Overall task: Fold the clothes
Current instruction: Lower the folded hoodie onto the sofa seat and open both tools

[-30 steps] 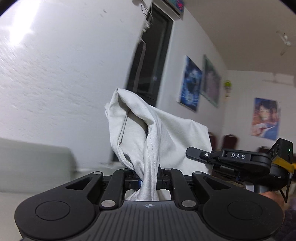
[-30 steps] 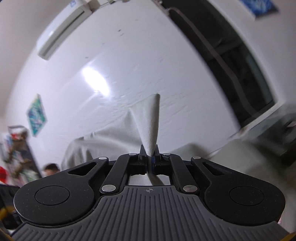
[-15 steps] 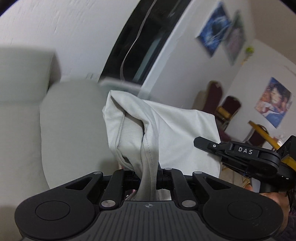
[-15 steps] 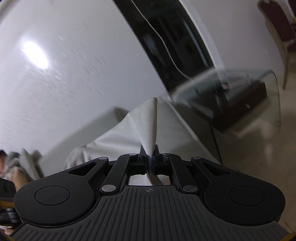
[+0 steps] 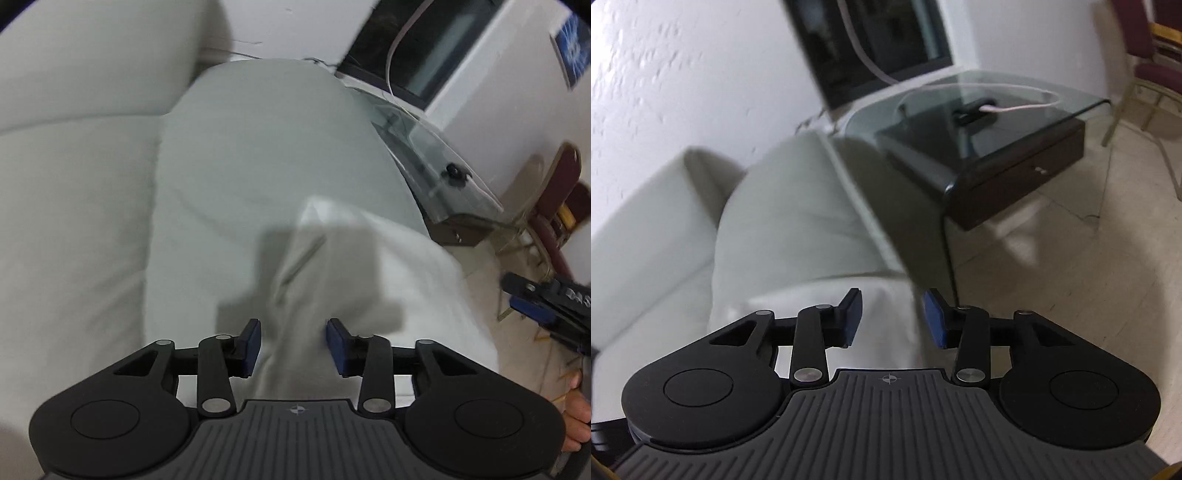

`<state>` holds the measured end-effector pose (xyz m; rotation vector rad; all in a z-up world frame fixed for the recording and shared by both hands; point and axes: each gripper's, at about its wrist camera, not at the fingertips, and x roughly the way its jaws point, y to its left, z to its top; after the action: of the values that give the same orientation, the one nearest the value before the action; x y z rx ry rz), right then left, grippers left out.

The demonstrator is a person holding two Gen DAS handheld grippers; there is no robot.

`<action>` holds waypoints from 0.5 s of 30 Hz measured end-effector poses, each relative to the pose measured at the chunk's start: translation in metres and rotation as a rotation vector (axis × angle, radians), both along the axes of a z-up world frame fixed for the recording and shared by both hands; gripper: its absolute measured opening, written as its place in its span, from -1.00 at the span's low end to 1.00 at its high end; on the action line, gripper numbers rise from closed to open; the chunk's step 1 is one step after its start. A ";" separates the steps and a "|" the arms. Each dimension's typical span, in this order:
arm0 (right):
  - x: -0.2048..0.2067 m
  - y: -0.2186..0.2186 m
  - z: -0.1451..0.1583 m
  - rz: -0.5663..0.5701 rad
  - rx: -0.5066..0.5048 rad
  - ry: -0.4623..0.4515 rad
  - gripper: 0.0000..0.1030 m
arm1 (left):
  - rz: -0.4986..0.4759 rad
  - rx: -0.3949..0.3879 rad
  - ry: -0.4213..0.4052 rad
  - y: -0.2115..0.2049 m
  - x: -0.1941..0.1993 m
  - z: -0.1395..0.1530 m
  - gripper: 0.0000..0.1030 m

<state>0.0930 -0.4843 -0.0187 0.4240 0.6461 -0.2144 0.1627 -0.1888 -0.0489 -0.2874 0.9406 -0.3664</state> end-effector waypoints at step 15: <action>-0.103 0.042 -0.034 0.340 -0.041 0.229 -0.70 | -0.237 0.272 0.017 -0.070 -0.078 -0.008 -0.70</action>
<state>-0.0097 -0.4423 -0.0522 0.2456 0.9253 0.0489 0.0849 -0.2585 -0.0571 0.0710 1.0316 -0.4475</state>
